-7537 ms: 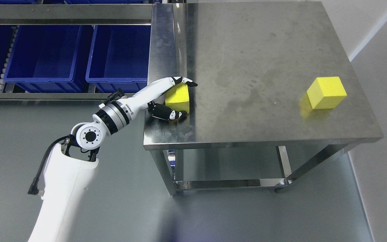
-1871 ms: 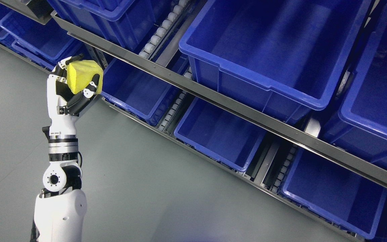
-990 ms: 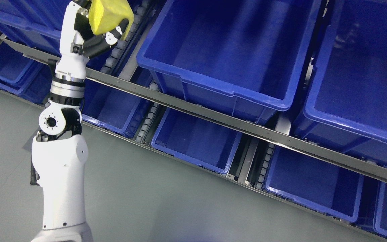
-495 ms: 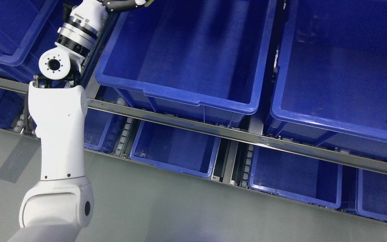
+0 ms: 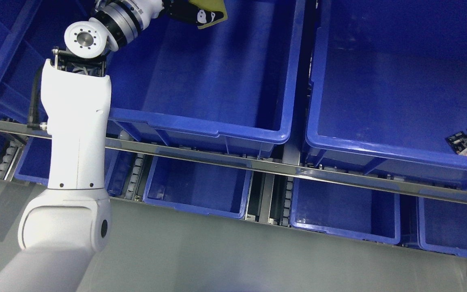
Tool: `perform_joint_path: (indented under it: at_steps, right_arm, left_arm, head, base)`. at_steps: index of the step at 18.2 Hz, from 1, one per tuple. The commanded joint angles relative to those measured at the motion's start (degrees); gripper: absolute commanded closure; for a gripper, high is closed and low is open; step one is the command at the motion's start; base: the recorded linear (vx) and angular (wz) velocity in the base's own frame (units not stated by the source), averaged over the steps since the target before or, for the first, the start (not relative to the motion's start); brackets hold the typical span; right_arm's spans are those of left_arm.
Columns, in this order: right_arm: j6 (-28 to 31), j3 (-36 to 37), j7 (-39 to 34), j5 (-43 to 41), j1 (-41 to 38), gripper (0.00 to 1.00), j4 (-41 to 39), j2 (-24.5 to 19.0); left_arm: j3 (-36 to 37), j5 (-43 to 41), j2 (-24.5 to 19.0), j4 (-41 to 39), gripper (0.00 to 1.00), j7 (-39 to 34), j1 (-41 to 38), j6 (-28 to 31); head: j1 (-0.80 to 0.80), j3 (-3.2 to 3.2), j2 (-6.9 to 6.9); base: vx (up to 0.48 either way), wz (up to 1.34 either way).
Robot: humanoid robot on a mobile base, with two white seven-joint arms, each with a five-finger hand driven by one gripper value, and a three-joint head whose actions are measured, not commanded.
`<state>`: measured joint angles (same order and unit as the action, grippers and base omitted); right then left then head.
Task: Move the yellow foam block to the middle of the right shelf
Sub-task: 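Reach the left hand with the cube into the middle-row blue bin, then open the left hand to drop the cube into the bin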
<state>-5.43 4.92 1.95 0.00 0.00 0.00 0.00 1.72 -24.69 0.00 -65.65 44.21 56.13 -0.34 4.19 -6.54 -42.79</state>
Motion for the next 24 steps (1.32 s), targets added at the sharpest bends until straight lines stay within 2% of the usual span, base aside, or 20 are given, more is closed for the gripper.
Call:
perform_joint_path:
  at_steps: [1, 3, 6, 8, 11, 12, 13, 16, 17, 19, 21, 24]
  right_arm:
    - [0.0, 0.0, 0.0, 0.2, -0.1, 0.00, -1.0, 1.0]
    - [0.0, 0.0, 0.0, 0.2, -0.1, 0.00, -1.0, 1.0]
    - [0.0, 0.0, 0.0, 0.2, -0.1, 0.00, -1.0, 1.0]
    - [0.0, 0.0, 0.0, 0.2, -0.1, 0.00, -1.0, 1.0]
    - [0.0, 0.0, 0.0, 0.2, -0.1, 0.00, -1.0, 1.0]
    - [0.0, 0.0, 0.0, 0.2, -0.1, 0.00, -1.0, 1.0]
    - [-0.1, 0.0, 0.0, 0.2, -0.1, 0.00, -1.0, 1.0]
    - [0.0, 0.0, 0.0, 0.2, -0.1, 0.00, -1.0, 1.0]
    - [0.0, 0.0, 0.0, 0.2, -0.1, 0.00, -1.0, 1.0]
    - [0.0, 0.0, 0.0, 0.2, -0.1, 0.00, -1.0, 1.0]
    - [0.0, 0.0, 0.0, 0.2, -0.1, 0.00, -1.0, 1.0]
    - [0.0, 0.0, 0.0, 0.2, -0.1, 0.00, -1.0, 1.0]
  left_arm:
    - [6.1, -5.9, -1.8, 3.7, 0.66, 0.3, 2.7, 4.3]
    - [6.2, -5.9, -1.8, 3.7, 0.52, 0.3, 2.3, 4.7]
    - [6.1, -5.9, -1.8, 3.7, 0.42, 0.2, 2.0, 4.7]
    - [5.9, -5.8, -1.8, 3.7, 0.32, 0.2, 1.8, 4.8]
    - [5.3, -5.5, -1.6, 3.7, 0.14, -0.1, 1.8, 4.8]
    - [5.2, -5.5, -1.3, 3.8, 0.05, -0.4, 1.8, 4.9]
    - [4.7, -5.3, -1.1, 3.7, 0.01, -0.5, 1.8, 5.1]
    - [2.8, -4.8, -1.0, 3.1, 0.01, -0.9, 1.8, 5.1]
    - [0.3, -3.8, -1.0, 2.6, 0.01, -1.3, 1.7, 4.6]
    - [-9.7, 5.9, -1.0, 2.1, 0.01, -2.0, 1.4, 0.5]
    - [-12.2, 7.6, -1.0, 1.5, 0.01, -3.2, 0.6, -1.2]
    - [-14.2, 7.6, -1.0, -3.1, 0.01, -11.9, -0.1, -0.7]
  head:
    - [0.00, 0.00, 0.00]
    - [0.00, 0.00, 0.00]
    - [0.00, 0.00, 0.00]
    - [0.00, 0.00, 0.00]
    - [0.00, 0.00, 0.00]
    - [0.00, 0.00, 0.00]
    - [0.00, 0.00, 0.00]
    - [0.00, 0.00, 0.00]
    - [0.00, 0.00, 0.00]
    - [0.00, 0.00, 0.00]
    - [0.00, 0.00, 0.00]
    - [0.00, 0.00, -0.01]
  base:
    - [0.024, -0.11]
    - [0.024, -0.11]
    - [0.009, -0.04]
    - [0.002, 0.00]
    - [-0.004, 0.03]
    - [0.000, 0.00]
    - [0.000, 0.00]
    - [0.000, 0.00]
    - [0.000, 0.00]
    - [0.000, 0.00]
    - [0.000, 0.00]
    - [0.000, 0.00]
